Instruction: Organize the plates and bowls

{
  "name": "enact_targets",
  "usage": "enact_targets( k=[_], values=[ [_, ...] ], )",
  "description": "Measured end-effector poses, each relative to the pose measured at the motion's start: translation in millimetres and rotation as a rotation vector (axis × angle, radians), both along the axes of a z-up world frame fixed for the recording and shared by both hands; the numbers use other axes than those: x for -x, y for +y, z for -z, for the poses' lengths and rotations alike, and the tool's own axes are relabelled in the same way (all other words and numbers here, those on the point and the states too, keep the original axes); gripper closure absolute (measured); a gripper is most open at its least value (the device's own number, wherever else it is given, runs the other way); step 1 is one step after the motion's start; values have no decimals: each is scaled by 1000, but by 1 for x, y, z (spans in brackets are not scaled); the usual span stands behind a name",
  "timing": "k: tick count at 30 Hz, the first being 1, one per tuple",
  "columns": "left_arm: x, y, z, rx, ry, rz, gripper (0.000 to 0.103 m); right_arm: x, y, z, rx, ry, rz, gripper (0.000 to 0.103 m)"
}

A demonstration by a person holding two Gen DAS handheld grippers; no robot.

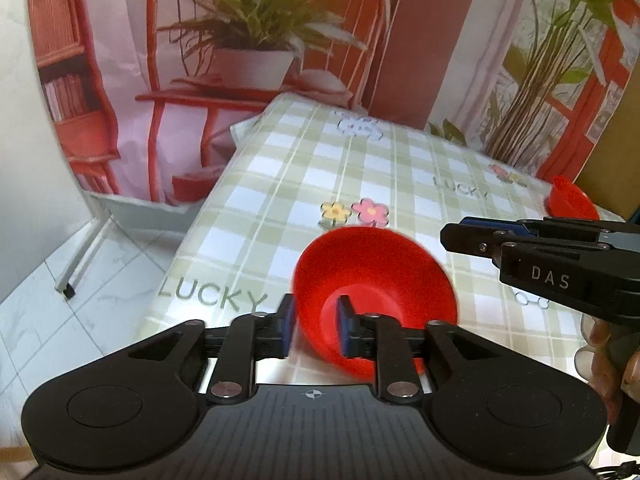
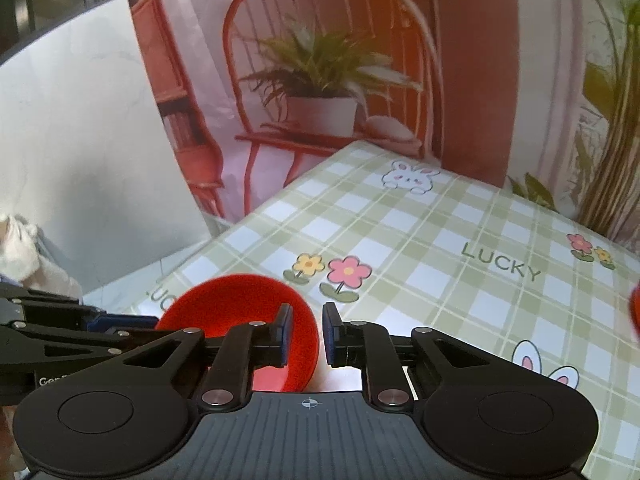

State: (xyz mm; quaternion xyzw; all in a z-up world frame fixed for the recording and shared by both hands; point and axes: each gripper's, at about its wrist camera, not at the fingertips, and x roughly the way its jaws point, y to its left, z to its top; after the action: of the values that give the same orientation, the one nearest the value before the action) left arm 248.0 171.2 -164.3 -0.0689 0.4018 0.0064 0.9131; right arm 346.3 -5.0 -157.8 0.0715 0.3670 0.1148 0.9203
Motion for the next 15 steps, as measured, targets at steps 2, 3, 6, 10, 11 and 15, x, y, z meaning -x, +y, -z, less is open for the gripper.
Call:
enact_targets(
  k=[2, 3, 6, 10, 11, 15],
  values=[
    [2, -5, -8, -9, -30, 5, 64, 2, -6, -4, -4, -16, 19, 87],
    [2, -8, -12, -17, -46, 8, 63, 3, -10, -6, -7, -23, 27, 87],
    [0, -22, -26, -46, -90, 10, 52, 7, -24, -12, -13, -44, 52, 87],
    [-5, -43, -44, -54, -154, 8, 38, 13, -50, -24, -16, -82, 101, 87],
    [-6, -49, -48, -49, -169, 10, 37, 15, -59, -28, -16, -94, 118, 87],
    [-11, -71, -58, -5, -236, 24, 32, 23, -95, -39, -7, -128, 185, 85]
  ],
)
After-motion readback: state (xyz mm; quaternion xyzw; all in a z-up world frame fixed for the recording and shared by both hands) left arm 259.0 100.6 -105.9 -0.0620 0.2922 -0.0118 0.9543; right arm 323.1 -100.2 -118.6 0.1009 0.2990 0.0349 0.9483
